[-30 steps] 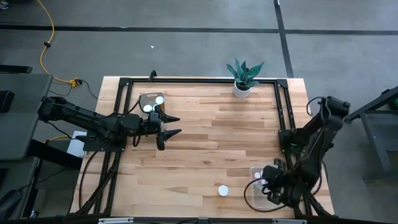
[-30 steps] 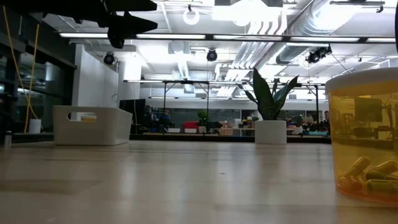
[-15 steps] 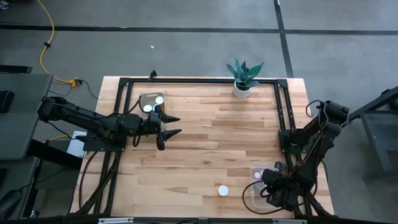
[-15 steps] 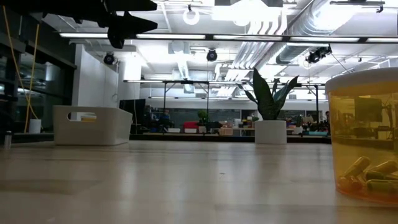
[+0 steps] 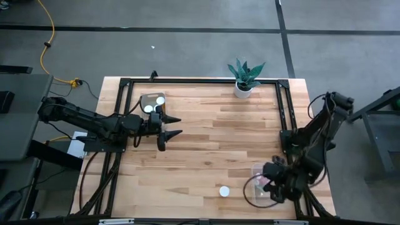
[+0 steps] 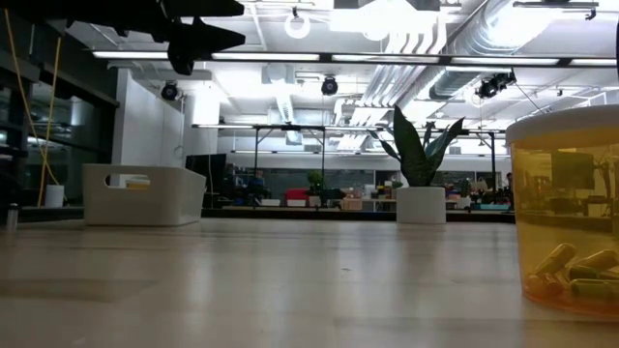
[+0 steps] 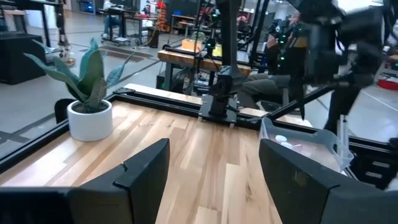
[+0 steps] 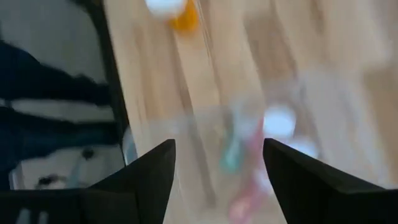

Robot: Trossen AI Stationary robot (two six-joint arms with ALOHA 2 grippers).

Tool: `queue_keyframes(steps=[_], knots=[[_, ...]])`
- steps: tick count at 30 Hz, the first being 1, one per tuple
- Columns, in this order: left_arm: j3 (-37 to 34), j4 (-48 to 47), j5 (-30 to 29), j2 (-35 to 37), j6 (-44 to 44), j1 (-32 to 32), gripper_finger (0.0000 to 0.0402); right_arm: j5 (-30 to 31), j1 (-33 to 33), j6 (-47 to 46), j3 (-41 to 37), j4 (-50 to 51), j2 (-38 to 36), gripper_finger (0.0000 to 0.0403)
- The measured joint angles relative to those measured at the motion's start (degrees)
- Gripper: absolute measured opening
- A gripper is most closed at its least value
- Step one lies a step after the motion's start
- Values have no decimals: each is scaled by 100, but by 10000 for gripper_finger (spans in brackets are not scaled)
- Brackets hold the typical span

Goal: Pick and place medicine bottles into bin by pill shape (circle, oval)
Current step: Put the orange capsule bottle into the gray bin

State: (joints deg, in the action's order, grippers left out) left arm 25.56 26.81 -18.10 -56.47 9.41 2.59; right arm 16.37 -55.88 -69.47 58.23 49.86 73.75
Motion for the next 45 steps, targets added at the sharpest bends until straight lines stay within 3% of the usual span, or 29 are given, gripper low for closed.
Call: queue_keyframes(steps=[7,12,16,24,34,45], knots=[[0,-2,393,0,112,9,238,-265,1205,2701,576,-463,343,236],[2,-10,748,0,242,9,238,-585,1561,3433,641,-1169,1027,236],[4,-55,909,0,127,9,238,-993,1718,3578,650,-1858,1437,236],[4,-240,1030,2,-214,7,238,-1597,2084,3480,1318,-1825,2077,254],[4,-321,1025,2,-222,7,238,-1434,2058,3717,1748,-1405,2910,328],[4,-324,1011,2,-409,7,238,-1313,2025,3804,1753,-1570,3345,335]])
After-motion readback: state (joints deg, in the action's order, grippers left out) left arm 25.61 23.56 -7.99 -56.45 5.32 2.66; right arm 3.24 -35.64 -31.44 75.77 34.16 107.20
